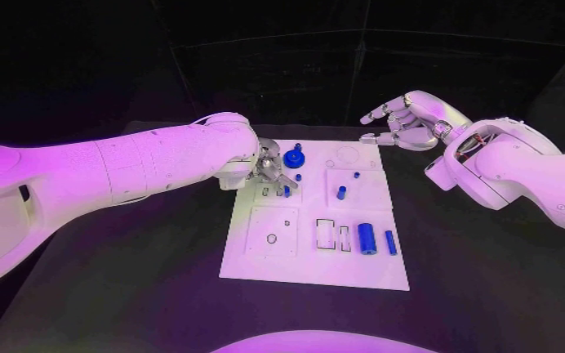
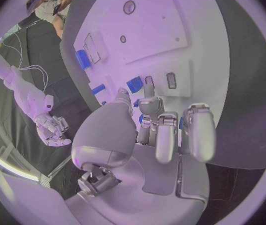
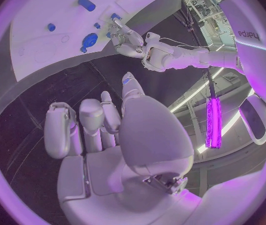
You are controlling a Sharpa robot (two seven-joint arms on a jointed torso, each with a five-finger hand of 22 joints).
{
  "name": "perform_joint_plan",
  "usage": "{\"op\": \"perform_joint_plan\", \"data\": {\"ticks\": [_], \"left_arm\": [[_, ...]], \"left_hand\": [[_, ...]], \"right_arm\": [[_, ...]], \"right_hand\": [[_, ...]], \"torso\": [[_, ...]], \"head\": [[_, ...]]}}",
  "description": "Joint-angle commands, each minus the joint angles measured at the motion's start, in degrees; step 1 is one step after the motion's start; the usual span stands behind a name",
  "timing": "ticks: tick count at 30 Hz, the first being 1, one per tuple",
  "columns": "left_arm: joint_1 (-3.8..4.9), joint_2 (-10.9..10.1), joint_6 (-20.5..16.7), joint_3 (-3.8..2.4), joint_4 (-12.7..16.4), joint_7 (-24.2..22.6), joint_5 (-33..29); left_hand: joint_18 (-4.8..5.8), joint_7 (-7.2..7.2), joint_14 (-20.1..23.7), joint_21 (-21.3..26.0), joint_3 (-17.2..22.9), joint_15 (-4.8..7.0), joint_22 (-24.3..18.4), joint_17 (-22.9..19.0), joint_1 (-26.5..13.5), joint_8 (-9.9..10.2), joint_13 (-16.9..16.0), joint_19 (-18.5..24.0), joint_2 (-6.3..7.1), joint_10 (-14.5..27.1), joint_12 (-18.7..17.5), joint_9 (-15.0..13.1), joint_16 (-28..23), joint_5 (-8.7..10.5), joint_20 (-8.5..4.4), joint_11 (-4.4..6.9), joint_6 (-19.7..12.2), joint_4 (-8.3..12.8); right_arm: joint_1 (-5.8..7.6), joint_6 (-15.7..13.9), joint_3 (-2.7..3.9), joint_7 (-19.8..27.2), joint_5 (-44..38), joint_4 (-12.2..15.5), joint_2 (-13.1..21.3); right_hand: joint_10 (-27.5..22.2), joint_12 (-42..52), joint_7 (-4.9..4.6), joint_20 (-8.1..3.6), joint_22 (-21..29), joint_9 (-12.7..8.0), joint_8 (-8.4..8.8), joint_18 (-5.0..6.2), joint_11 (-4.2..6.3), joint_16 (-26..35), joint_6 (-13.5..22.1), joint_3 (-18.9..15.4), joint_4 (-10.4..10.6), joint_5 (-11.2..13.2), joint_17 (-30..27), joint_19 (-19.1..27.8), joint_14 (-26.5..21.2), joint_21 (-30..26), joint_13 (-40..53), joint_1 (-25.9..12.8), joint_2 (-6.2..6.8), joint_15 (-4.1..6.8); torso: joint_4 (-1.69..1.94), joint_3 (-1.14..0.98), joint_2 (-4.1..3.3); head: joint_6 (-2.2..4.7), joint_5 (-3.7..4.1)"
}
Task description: Assemble the parts on the task board
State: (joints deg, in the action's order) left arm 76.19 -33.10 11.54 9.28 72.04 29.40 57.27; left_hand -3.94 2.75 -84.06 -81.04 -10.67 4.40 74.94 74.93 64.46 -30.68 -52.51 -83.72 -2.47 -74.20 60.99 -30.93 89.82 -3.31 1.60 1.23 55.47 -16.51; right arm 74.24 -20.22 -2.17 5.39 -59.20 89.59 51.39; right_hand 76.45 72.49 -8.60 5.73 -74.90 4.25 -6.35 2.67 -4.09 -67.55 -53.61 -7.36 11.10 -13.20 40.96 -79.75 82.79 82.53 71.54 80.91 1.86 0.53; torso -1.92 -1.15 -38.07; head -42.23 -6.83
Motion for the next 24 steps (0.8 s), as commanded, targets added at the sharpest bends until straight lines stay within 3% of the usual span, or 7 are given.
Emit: {"op": "perform_joint_plan", "data": {"ticks": [1,6,24], "left_arm": [[0.10,0.4,1.6,0.06,-0.3,0.7,1.4],[0.10,0.9,1.9,0.13,-0.8,0.7,1.4],[0.10,1.7,1.3,0.15,-0.6,0.5,0.6]], "left_hand": [[1.03,0.00,-5.9,-0.3,-0.4,0.42,0.3,15.1,-0.3,-0.4,-0.2,-1.5,-0.10,-0.3,0.2,-0.2,0.2,0.23,-0.19,0.10,-0.3,-0.1],[0.99,-0.05,-5.9,-0.2,-0.4,0.44,0.1,15.1,0.0,-0.6,-0.4,-1.4,-0.29,-0.4,0.4,-0.7,0.2,0.20,-0.20,0.13,-0.4,0.0],[0.81,-0.27,-5.9,0.3,0.7,0.60,-0.5,15.1,4.4,-1.5,-0.8,-1.1,-1.81,-0.5,0.8,-3.6,0.2,-0.10,-0.32,0.34,-1.0,0.7]], "right_arm": [[0.13,0.3,0.05,-0.2,-0.3,-0.1,-0.1],[0.13,0.4,0.05,-0.2,-0.3,-0.2,-0.3],[0.13,0.7,0.05,-0.4,-0.3,-0.7,-0.7]], "right_hand": [[0.1,-0.2,-0.14,0.02,-1.0,0.0,-0.21,0.79,0.35,0.3,-0.4,-0.4,0.0,-0.4,-0.1,0.4,-0.4,-0.3,-0.1,0.4,-0.10,0.20],[0.1,-0.3,-0.11,-0.03,-1.0,0.0,-0.24,0.79,0.40,0.5,-0.4,-0.6,-0.2,-1.0,-0.1,0.4,-0.3,-0.3,-0.1,0.7,-0.29,0.25],[0.1,-0.4,-0.08,-0.12,-0.8,-0.1,-0.30,0.81,0.45,0.9,-0.5,-0.8,-0.8,-2.1,-0.4,0.5,-0.2,-0.5,-0.3,1.7,-0.89,0.32]], "torso": [[0.05,-0.01,0.02],[0.06,-0.08,0.04],[0.09,-0.04,0.04]], "head": [[-0.14,0.09],[-0.27,0.54],[-0.59,0.32]]}}
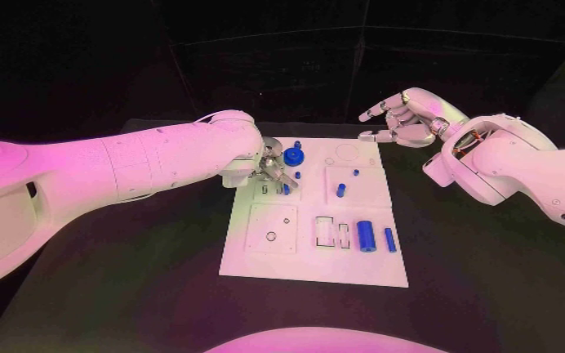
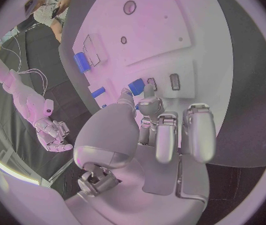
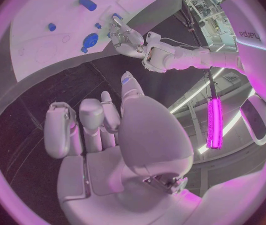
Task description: Assemble the parts on the task board
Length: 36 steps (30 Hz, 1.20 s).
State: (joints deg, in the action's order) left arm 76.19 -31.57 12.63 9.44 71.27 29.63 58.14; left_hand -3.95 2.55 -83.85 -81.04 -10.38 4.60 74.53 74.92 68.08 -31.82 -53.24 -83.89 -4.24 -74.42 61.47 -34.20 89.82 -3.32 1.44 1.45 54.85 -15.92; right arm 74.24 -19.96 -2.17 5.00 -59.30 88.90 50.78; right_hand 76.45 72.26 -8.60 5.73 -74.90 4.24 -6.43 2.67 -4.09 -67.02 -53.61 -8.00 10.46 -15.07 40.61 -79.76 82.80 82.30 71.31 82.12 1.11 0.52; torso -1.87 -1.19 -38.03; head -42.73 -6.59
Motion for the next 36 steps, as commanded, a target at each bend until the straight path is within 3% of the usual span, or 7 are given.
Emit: {"op": "perform_joint_plan", "data": {"ticks": [1,18,24,30,36], "left_arm": [[0.10,0.2,0.3,-0.02,0.1,0.2,-0.4],[0.11,0.2,-0.3,-0.02,0.4,0.0,-2.3],[0.10,-0.2,-1.7,-0.02,0.7,-0.3,-3.2],[0.10,-1.2,-3.8,-0.04,1.5,-0.9,-4.7],[0.14,-2.9,-6.5,-0.08,3.2,-1.6,-6.2]], "left_hand": [[0.81,-0.08,-6.2,0.3,0.5,0.40,-0.1,15.1,1.1,-0.4,-0.2,-0.9,-0.09,-0.3,0.3,-0.5,0.2,-0.10,-0.17,0.13,-0.4,0.2],[0.65,-0.22,-6.2,0.9,3.1,0.50,-0.7,15.1,5.5,-0.5,-0.6,-0.5,-1.16,-0.5,0.5,-2.3,0.2,-0.14,-0.25,0.27,-0.8,2.3],[0.60,-0.40,-6.2,1.1,5.6,0.62,-0.9,15.1,8.4,0.0,-0.5,-0.4,-2.44,-0.3,0.3,-2.7,0.2,-0.21,-0.35,0.44,-1.2,3.9],[0.53,-0.77,-6.2,1.3,11.2,0.95,-1.1,15.1,14.3,0.9,-0.3,-0.3,-3.94,0.0,-0.2,-3.0,0.2,-0.36,-0.67,0.82,-2.0,7.5],[0.55,-0.53,-6.2,1.4,16.9,0.70,-1.0,15.1,14.5,1.3,0.0,-0.3,-2.14,-0.1,-0.8,-3.6,0.2,-0.21,-0.58,0.60,-2.0,8.0]], "right_arm": [[0.13,0.4,0.05,0.0,-0.2,0.0,-0.1],[0.13,0.3,0.05,-0.2,-0.5,-0.7,-0.6],[0.13,0.3,0.05,-0.3,-0.5,-0.9,-0.7],[0.13,0.4,0.05,-0.4,-0.5,-1.2,-0.8],[0.13,0.5,0.05,-0.4,-0.5,-1.5,-0.9]], "right_hand": [[0.1,-0.2,-0.07,-0.13,-0.7,-0.1,-0.24,0.83,0.46,0.3,-0.5,-0.2,-0.2,-0.4,-0.1,0.5,-0.2,-0.3,-0.1,0.5,-0.18,0.34],[-0.1,-0.3,-0.06,-0.15,-0.2,-0.1,-0.29,0.96,0.47,0.7,-0.6,-0.5,-0.2,-1.2,-0.5,0.9,-0.3,-0.7,-0.2,0.6,-0.28,0.35],[-0.1,-0.4,-0.06,-0.16,-0.1,-0.1,-0.31,0.97,0.48,0.9,-0.6,-0.6,-0.3,-1.9,-0.7,0.9,-0.3,-0.8,-0.3,0.8,-0.39,0.36],[-0.1,-0.4,-0.06,-0.17,0.0,-0.1,-0.31,0.99,0.48,0.9,-0.5,-0.7,-0.3,-2.0,-0.7,1.0,-0.3,-0.8,-0.3,0.8,-0.41,0.36],[-0.1,-0.4,-0.06,-0.17,0.0,-0.1,-0.31,1.00,0.48,1.0,-0.5,-0.7,-0.3,-2.1,-0.7,1.0,-0.3,-0.8,-0.3,0.8,-0.41,0.36]], "torso": [[0.05,0.00,0.01],[0.00,-0.02,0.00],[0.01,0.01,0.01],[0.06,-0.02,0.03],[0.17,-0.06,0.04]], "head": [[-0.15,0.12],[-0.50,0.12],[-0.53,0.26],[-0.52,0.32],[-0.57,0.33]]}}
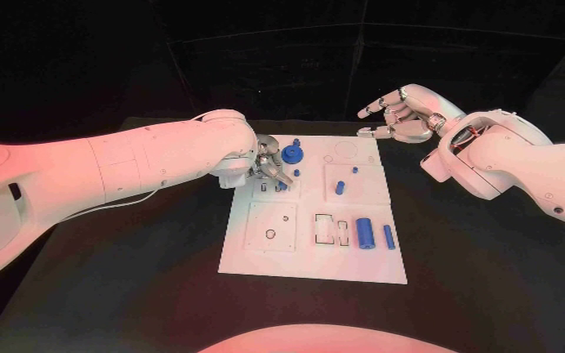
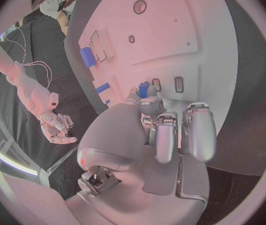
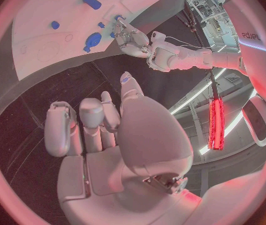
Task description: Assemble the parts on the task board
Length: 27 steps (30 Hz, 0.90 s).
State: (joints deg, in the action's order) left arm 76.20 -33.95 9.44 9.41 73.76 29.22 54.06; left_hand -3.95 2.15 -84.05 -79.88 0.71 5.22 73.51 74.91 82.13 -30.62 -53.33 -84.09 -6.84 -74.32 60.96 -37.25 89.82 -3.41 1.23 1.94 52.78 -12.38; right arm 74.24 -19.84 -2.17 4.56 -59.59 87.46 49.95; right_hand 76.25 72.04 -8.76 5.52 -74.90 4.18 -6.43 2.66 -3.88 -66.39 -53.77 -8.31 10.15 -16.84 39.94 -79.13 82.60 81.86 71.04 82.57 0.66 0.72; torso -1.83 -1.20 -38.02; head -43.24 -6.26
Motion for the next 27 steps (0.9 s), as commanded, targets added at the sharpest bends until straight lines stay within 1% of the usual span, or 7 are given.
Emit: {"op": "perform_joint_plan", "data": {"ticks": [1,4,5,6,10,18,27], "left_arm": [[0.13,-0.7,-3.6,-0.06,0.9,-1.3,-2.3],[0.15,-1.6,-4.8,-0.07,1.8,-1.6,-2.6],[0.15,-1.9,-5.2,-0.07,2.1,-1.7,-2.6],[0.15,-2.2,-5.7,-0.07,2.3,-1.8,-2.7],[0.13,-3.1,-7.0,-0.06,3.0,-2.1,-2.8],[-0.28,-4.0,-10.6,-0.01,4.2,-2.9,0.1],[-1.25,-4.6,-13.6,0.02,5.2,-2.8,2.7]], "left_hand": [[0.56,-0.06,-6.0,0.3,6.7,0.10,0.1,15.1,0.2,0.1,0.1,-0.1,0.93,-0.3,-0.3,-0.7,0.2,-0.07,-0.35,0.11,0.1,4.4],[0.54,-0.05,-6.0,0.3,10.2,0.04,0.2,15.1,-0.7,0.2,0.1,-0.1,2.57,-0.4,-0.4,-1.2,0.2,0.01,-0.33,0.12,0.3,4.4],[0.54,-0.06,-6.0,0.3,10.3,0.04,0.2,15.1,-0.7,0.2,0.1,-0.1,2.62,-0.4,-0.4,-1.2,0.2,0.01,-0.34,0.12,0.3,4.4],[0.50,-0.07,-6.0,0.4,14.2,0.00,0.2,15.1,-2.1,0.3,0.2,-0.1,4.48,-0.6,-0.5,-1.8,0.2,0.05,-0.36,0.10,0.4,4.1],[0.52,-0.04,-6.0,0.5,17.6,0.06,0.2,15.1,-3.2,0.4,0.2,-0.2,6.10,-0.8,-0.5,-2.4,0.2,0.10,-0.31,0.14,0.5,4.2],[0.57,-0.10,-6.0,0.4,20.5,0.08,0.5,15.1,-4.2,0.4,0.0,-0.3,7.48,-1.0,-0.4,-2.9,0.2,0.13,-0.30,0.11,0.7,4.4],[0.64,-0.16,-6.0,0.2,22.2,0.12,0.9,15.1,-4.8,0.4,-0.3,-0.5,8.37,-1.3,-0.2,-3.2,0.2,0.17,-0.33,0.16,1.0,4.4]], "right_arm": [[0.13,0.4,0.05,0.0,-0.2,-0.1,-0.1],[0.13,0.4,0.05,0.0,-0.2,-0.2,-0.1],[0.13,0.4,0.05,0.0,-0.2,-0.2,0.0],[0.13,0.4,0.05,0.0,-0.2,-0.2,0.0],[0.13,0.5,0.05,0.0,-0.2,-0.3,0.2],[0.13,0.5,0.05,-0.1,-0.2,-0.4,0.5],[0.13,0.5,0.05,-0.1,-0.2,-0.5,0.5]], "right_hand": [[0.1,-0.2,0.11,0.05,0.0,-0.1,-0.31,1.01,0.27,0.3,-0.4,-0.4,0.0,-0.3,-0.1,0.4,-0.1,-0.4,-0.1,0.4,0.04,0.16],[0.1,-0.2,0.11,0.05,0.0,-0.1,-0.31,1.01,0.27,0.3,-0.4,-0.4,0.0,-0.3,-0.1,0.4,-0.1,-0.4,-0.1,0.4,0.04,0.16],[0.1,-0.2,0.11,0.05,0.0,-0.1,-0.31,1.01,0.27,0.3,-0.4,-0.4,0.0,-0.3,-0.1,0.4,-0.1,-0.4,-0.1,0.4,0.04,0.16],[0.1,-0.2,0.11,0.05,0.0,-0.1,-0.31,1.01,0.27,0.3,-0.4,-0.4,0.0,-0.3,-0.1,0.4,-0.1,-0.4,-0.1,0.4,0.04,0.16],[0.0,-0.3,0.10,0.05,0.0,-0.1,-0.31,1.01,0.27,0.4,-0.4,-0.4,0.0,-0.4,-0.1,0.4,-0.1,-0.4,-0.1,0.4,0.03,0.16],[0.0,-0.3,0.09,0.04,0.1,-0.1,-0.31,1.01,0.26,0.4,-0.4,-0.6,0.1,-0.5,-0.1,0.4,-0.1,-0.4,-0.1,0.2,0.03,0.15],[0.0,-0.3,0.09,0.04,0.1,-0.1,-0.31,1.01,0.26,0.4,-0.4,-0.6,0.1,-0.5,-0.1,0.4,-0.1,-0.4,-0.1,0.2,0.03,0.15]], "torso": [[0.13,-0.04,0.03],[0.10,-0.03,0.05],[0.10,-0.02,0.03],[0.12,0.02,0.00],[0.21,0.00,0.08],[0.44,-0.05,0.18],[0.24,-0.07,0.11]], "head": [[-0.05,0.01],[-0.12,-0.11],[-0.09,-0.15],[-0.04,-0.24],[-0.12,-0.43],[-0.25,-0.55],[-0.31,-1.04]]}}
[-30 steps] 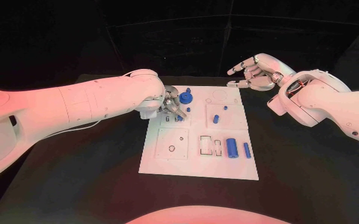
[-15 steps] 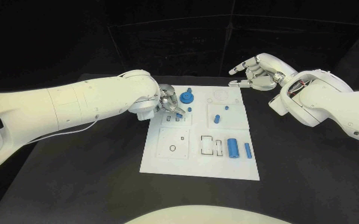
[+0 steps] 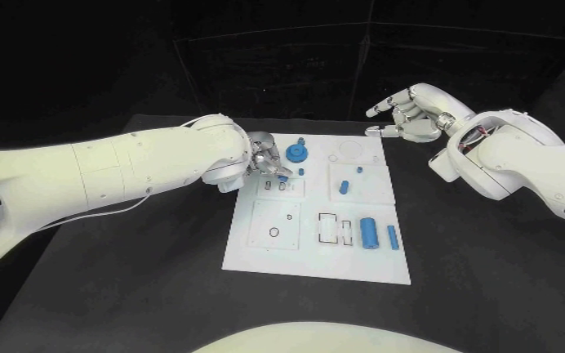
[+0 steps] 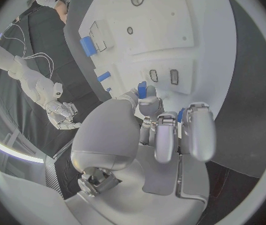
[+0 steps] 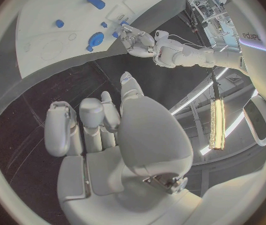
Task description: Assemble the parts on the task board
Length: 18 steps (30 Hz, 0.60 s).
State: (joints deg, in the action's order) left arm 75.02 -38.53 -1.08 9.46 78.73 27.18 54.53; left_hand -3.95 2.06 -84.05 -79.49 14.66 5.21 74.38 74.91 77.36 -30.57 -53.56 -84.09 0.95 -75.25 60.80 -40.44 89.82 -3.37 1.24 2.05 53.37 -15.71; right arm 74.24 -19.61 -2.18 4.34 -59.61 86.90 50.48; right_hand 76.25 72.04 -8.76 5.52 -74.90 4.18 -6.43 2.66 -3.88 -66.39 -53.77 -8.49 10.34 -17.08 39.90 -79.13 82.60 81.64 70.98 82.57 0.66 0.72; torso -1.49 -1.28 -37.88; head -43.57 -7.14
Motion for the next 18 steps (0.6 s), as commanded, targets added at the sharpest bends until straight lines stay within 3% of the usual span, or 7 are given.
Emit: {"op": "perform_joint_plan", "data": {"ticks": [1,18], "left_arm": [[-0.12,0.0,-3.1,-0.02,0.2,-0.7,2.3],[-1.23,0.7,-0.3,0.02,-0.6,1.4,2.6]], "left_hand": [[0.64,-0.08,-5.9,-0.2,8.3,0.12,0.0,15.1,-0.1,0.3,-0.1,-0.5,0.59,-0.4,0.0,0.0,0.2,0.13,-0.33,0.06,0.4,7.8],[0.67,-0.10,-5.9,-0.3,8.9,0.12,0.2,15.1,-0.4,0.3,0.0,-0.5,0.89,-0.4,0.0,-0.1,0.2,0.17,-0.34,0.08,0.5,7.8]], "right_arm": [[0.13,0.3,0.05,0.1,-0.2,0.0,0.0],[0.13,0.4,0.05,0.0,-0.2,0.0,0.0]], "right_hand": [[0.0,-0.3,0.09,0.04,0.1,-0.1,-0.31,1.02,0.26,0.4,-0.4,-0.4,-0.1,-0.2,-0.1,0.4,-0.1,-0.2,-0.1,0.2,0.03,0.15],[0.0,-0.3,0.09,0.04,0.1,-0.1,-0.31,1.02,0.26,0.4,-0.4,-0.4,-0.1,-0.2,-0.1,0.4,-0.1,-0.2,-0.1,0.2,0.03,0.15]], "torso": [[-0.10,0.00,-0.04],[-0.15,0.00,-0.03]], "head": [[-0.01,-0.19],[-0.34,-0.41]]}}
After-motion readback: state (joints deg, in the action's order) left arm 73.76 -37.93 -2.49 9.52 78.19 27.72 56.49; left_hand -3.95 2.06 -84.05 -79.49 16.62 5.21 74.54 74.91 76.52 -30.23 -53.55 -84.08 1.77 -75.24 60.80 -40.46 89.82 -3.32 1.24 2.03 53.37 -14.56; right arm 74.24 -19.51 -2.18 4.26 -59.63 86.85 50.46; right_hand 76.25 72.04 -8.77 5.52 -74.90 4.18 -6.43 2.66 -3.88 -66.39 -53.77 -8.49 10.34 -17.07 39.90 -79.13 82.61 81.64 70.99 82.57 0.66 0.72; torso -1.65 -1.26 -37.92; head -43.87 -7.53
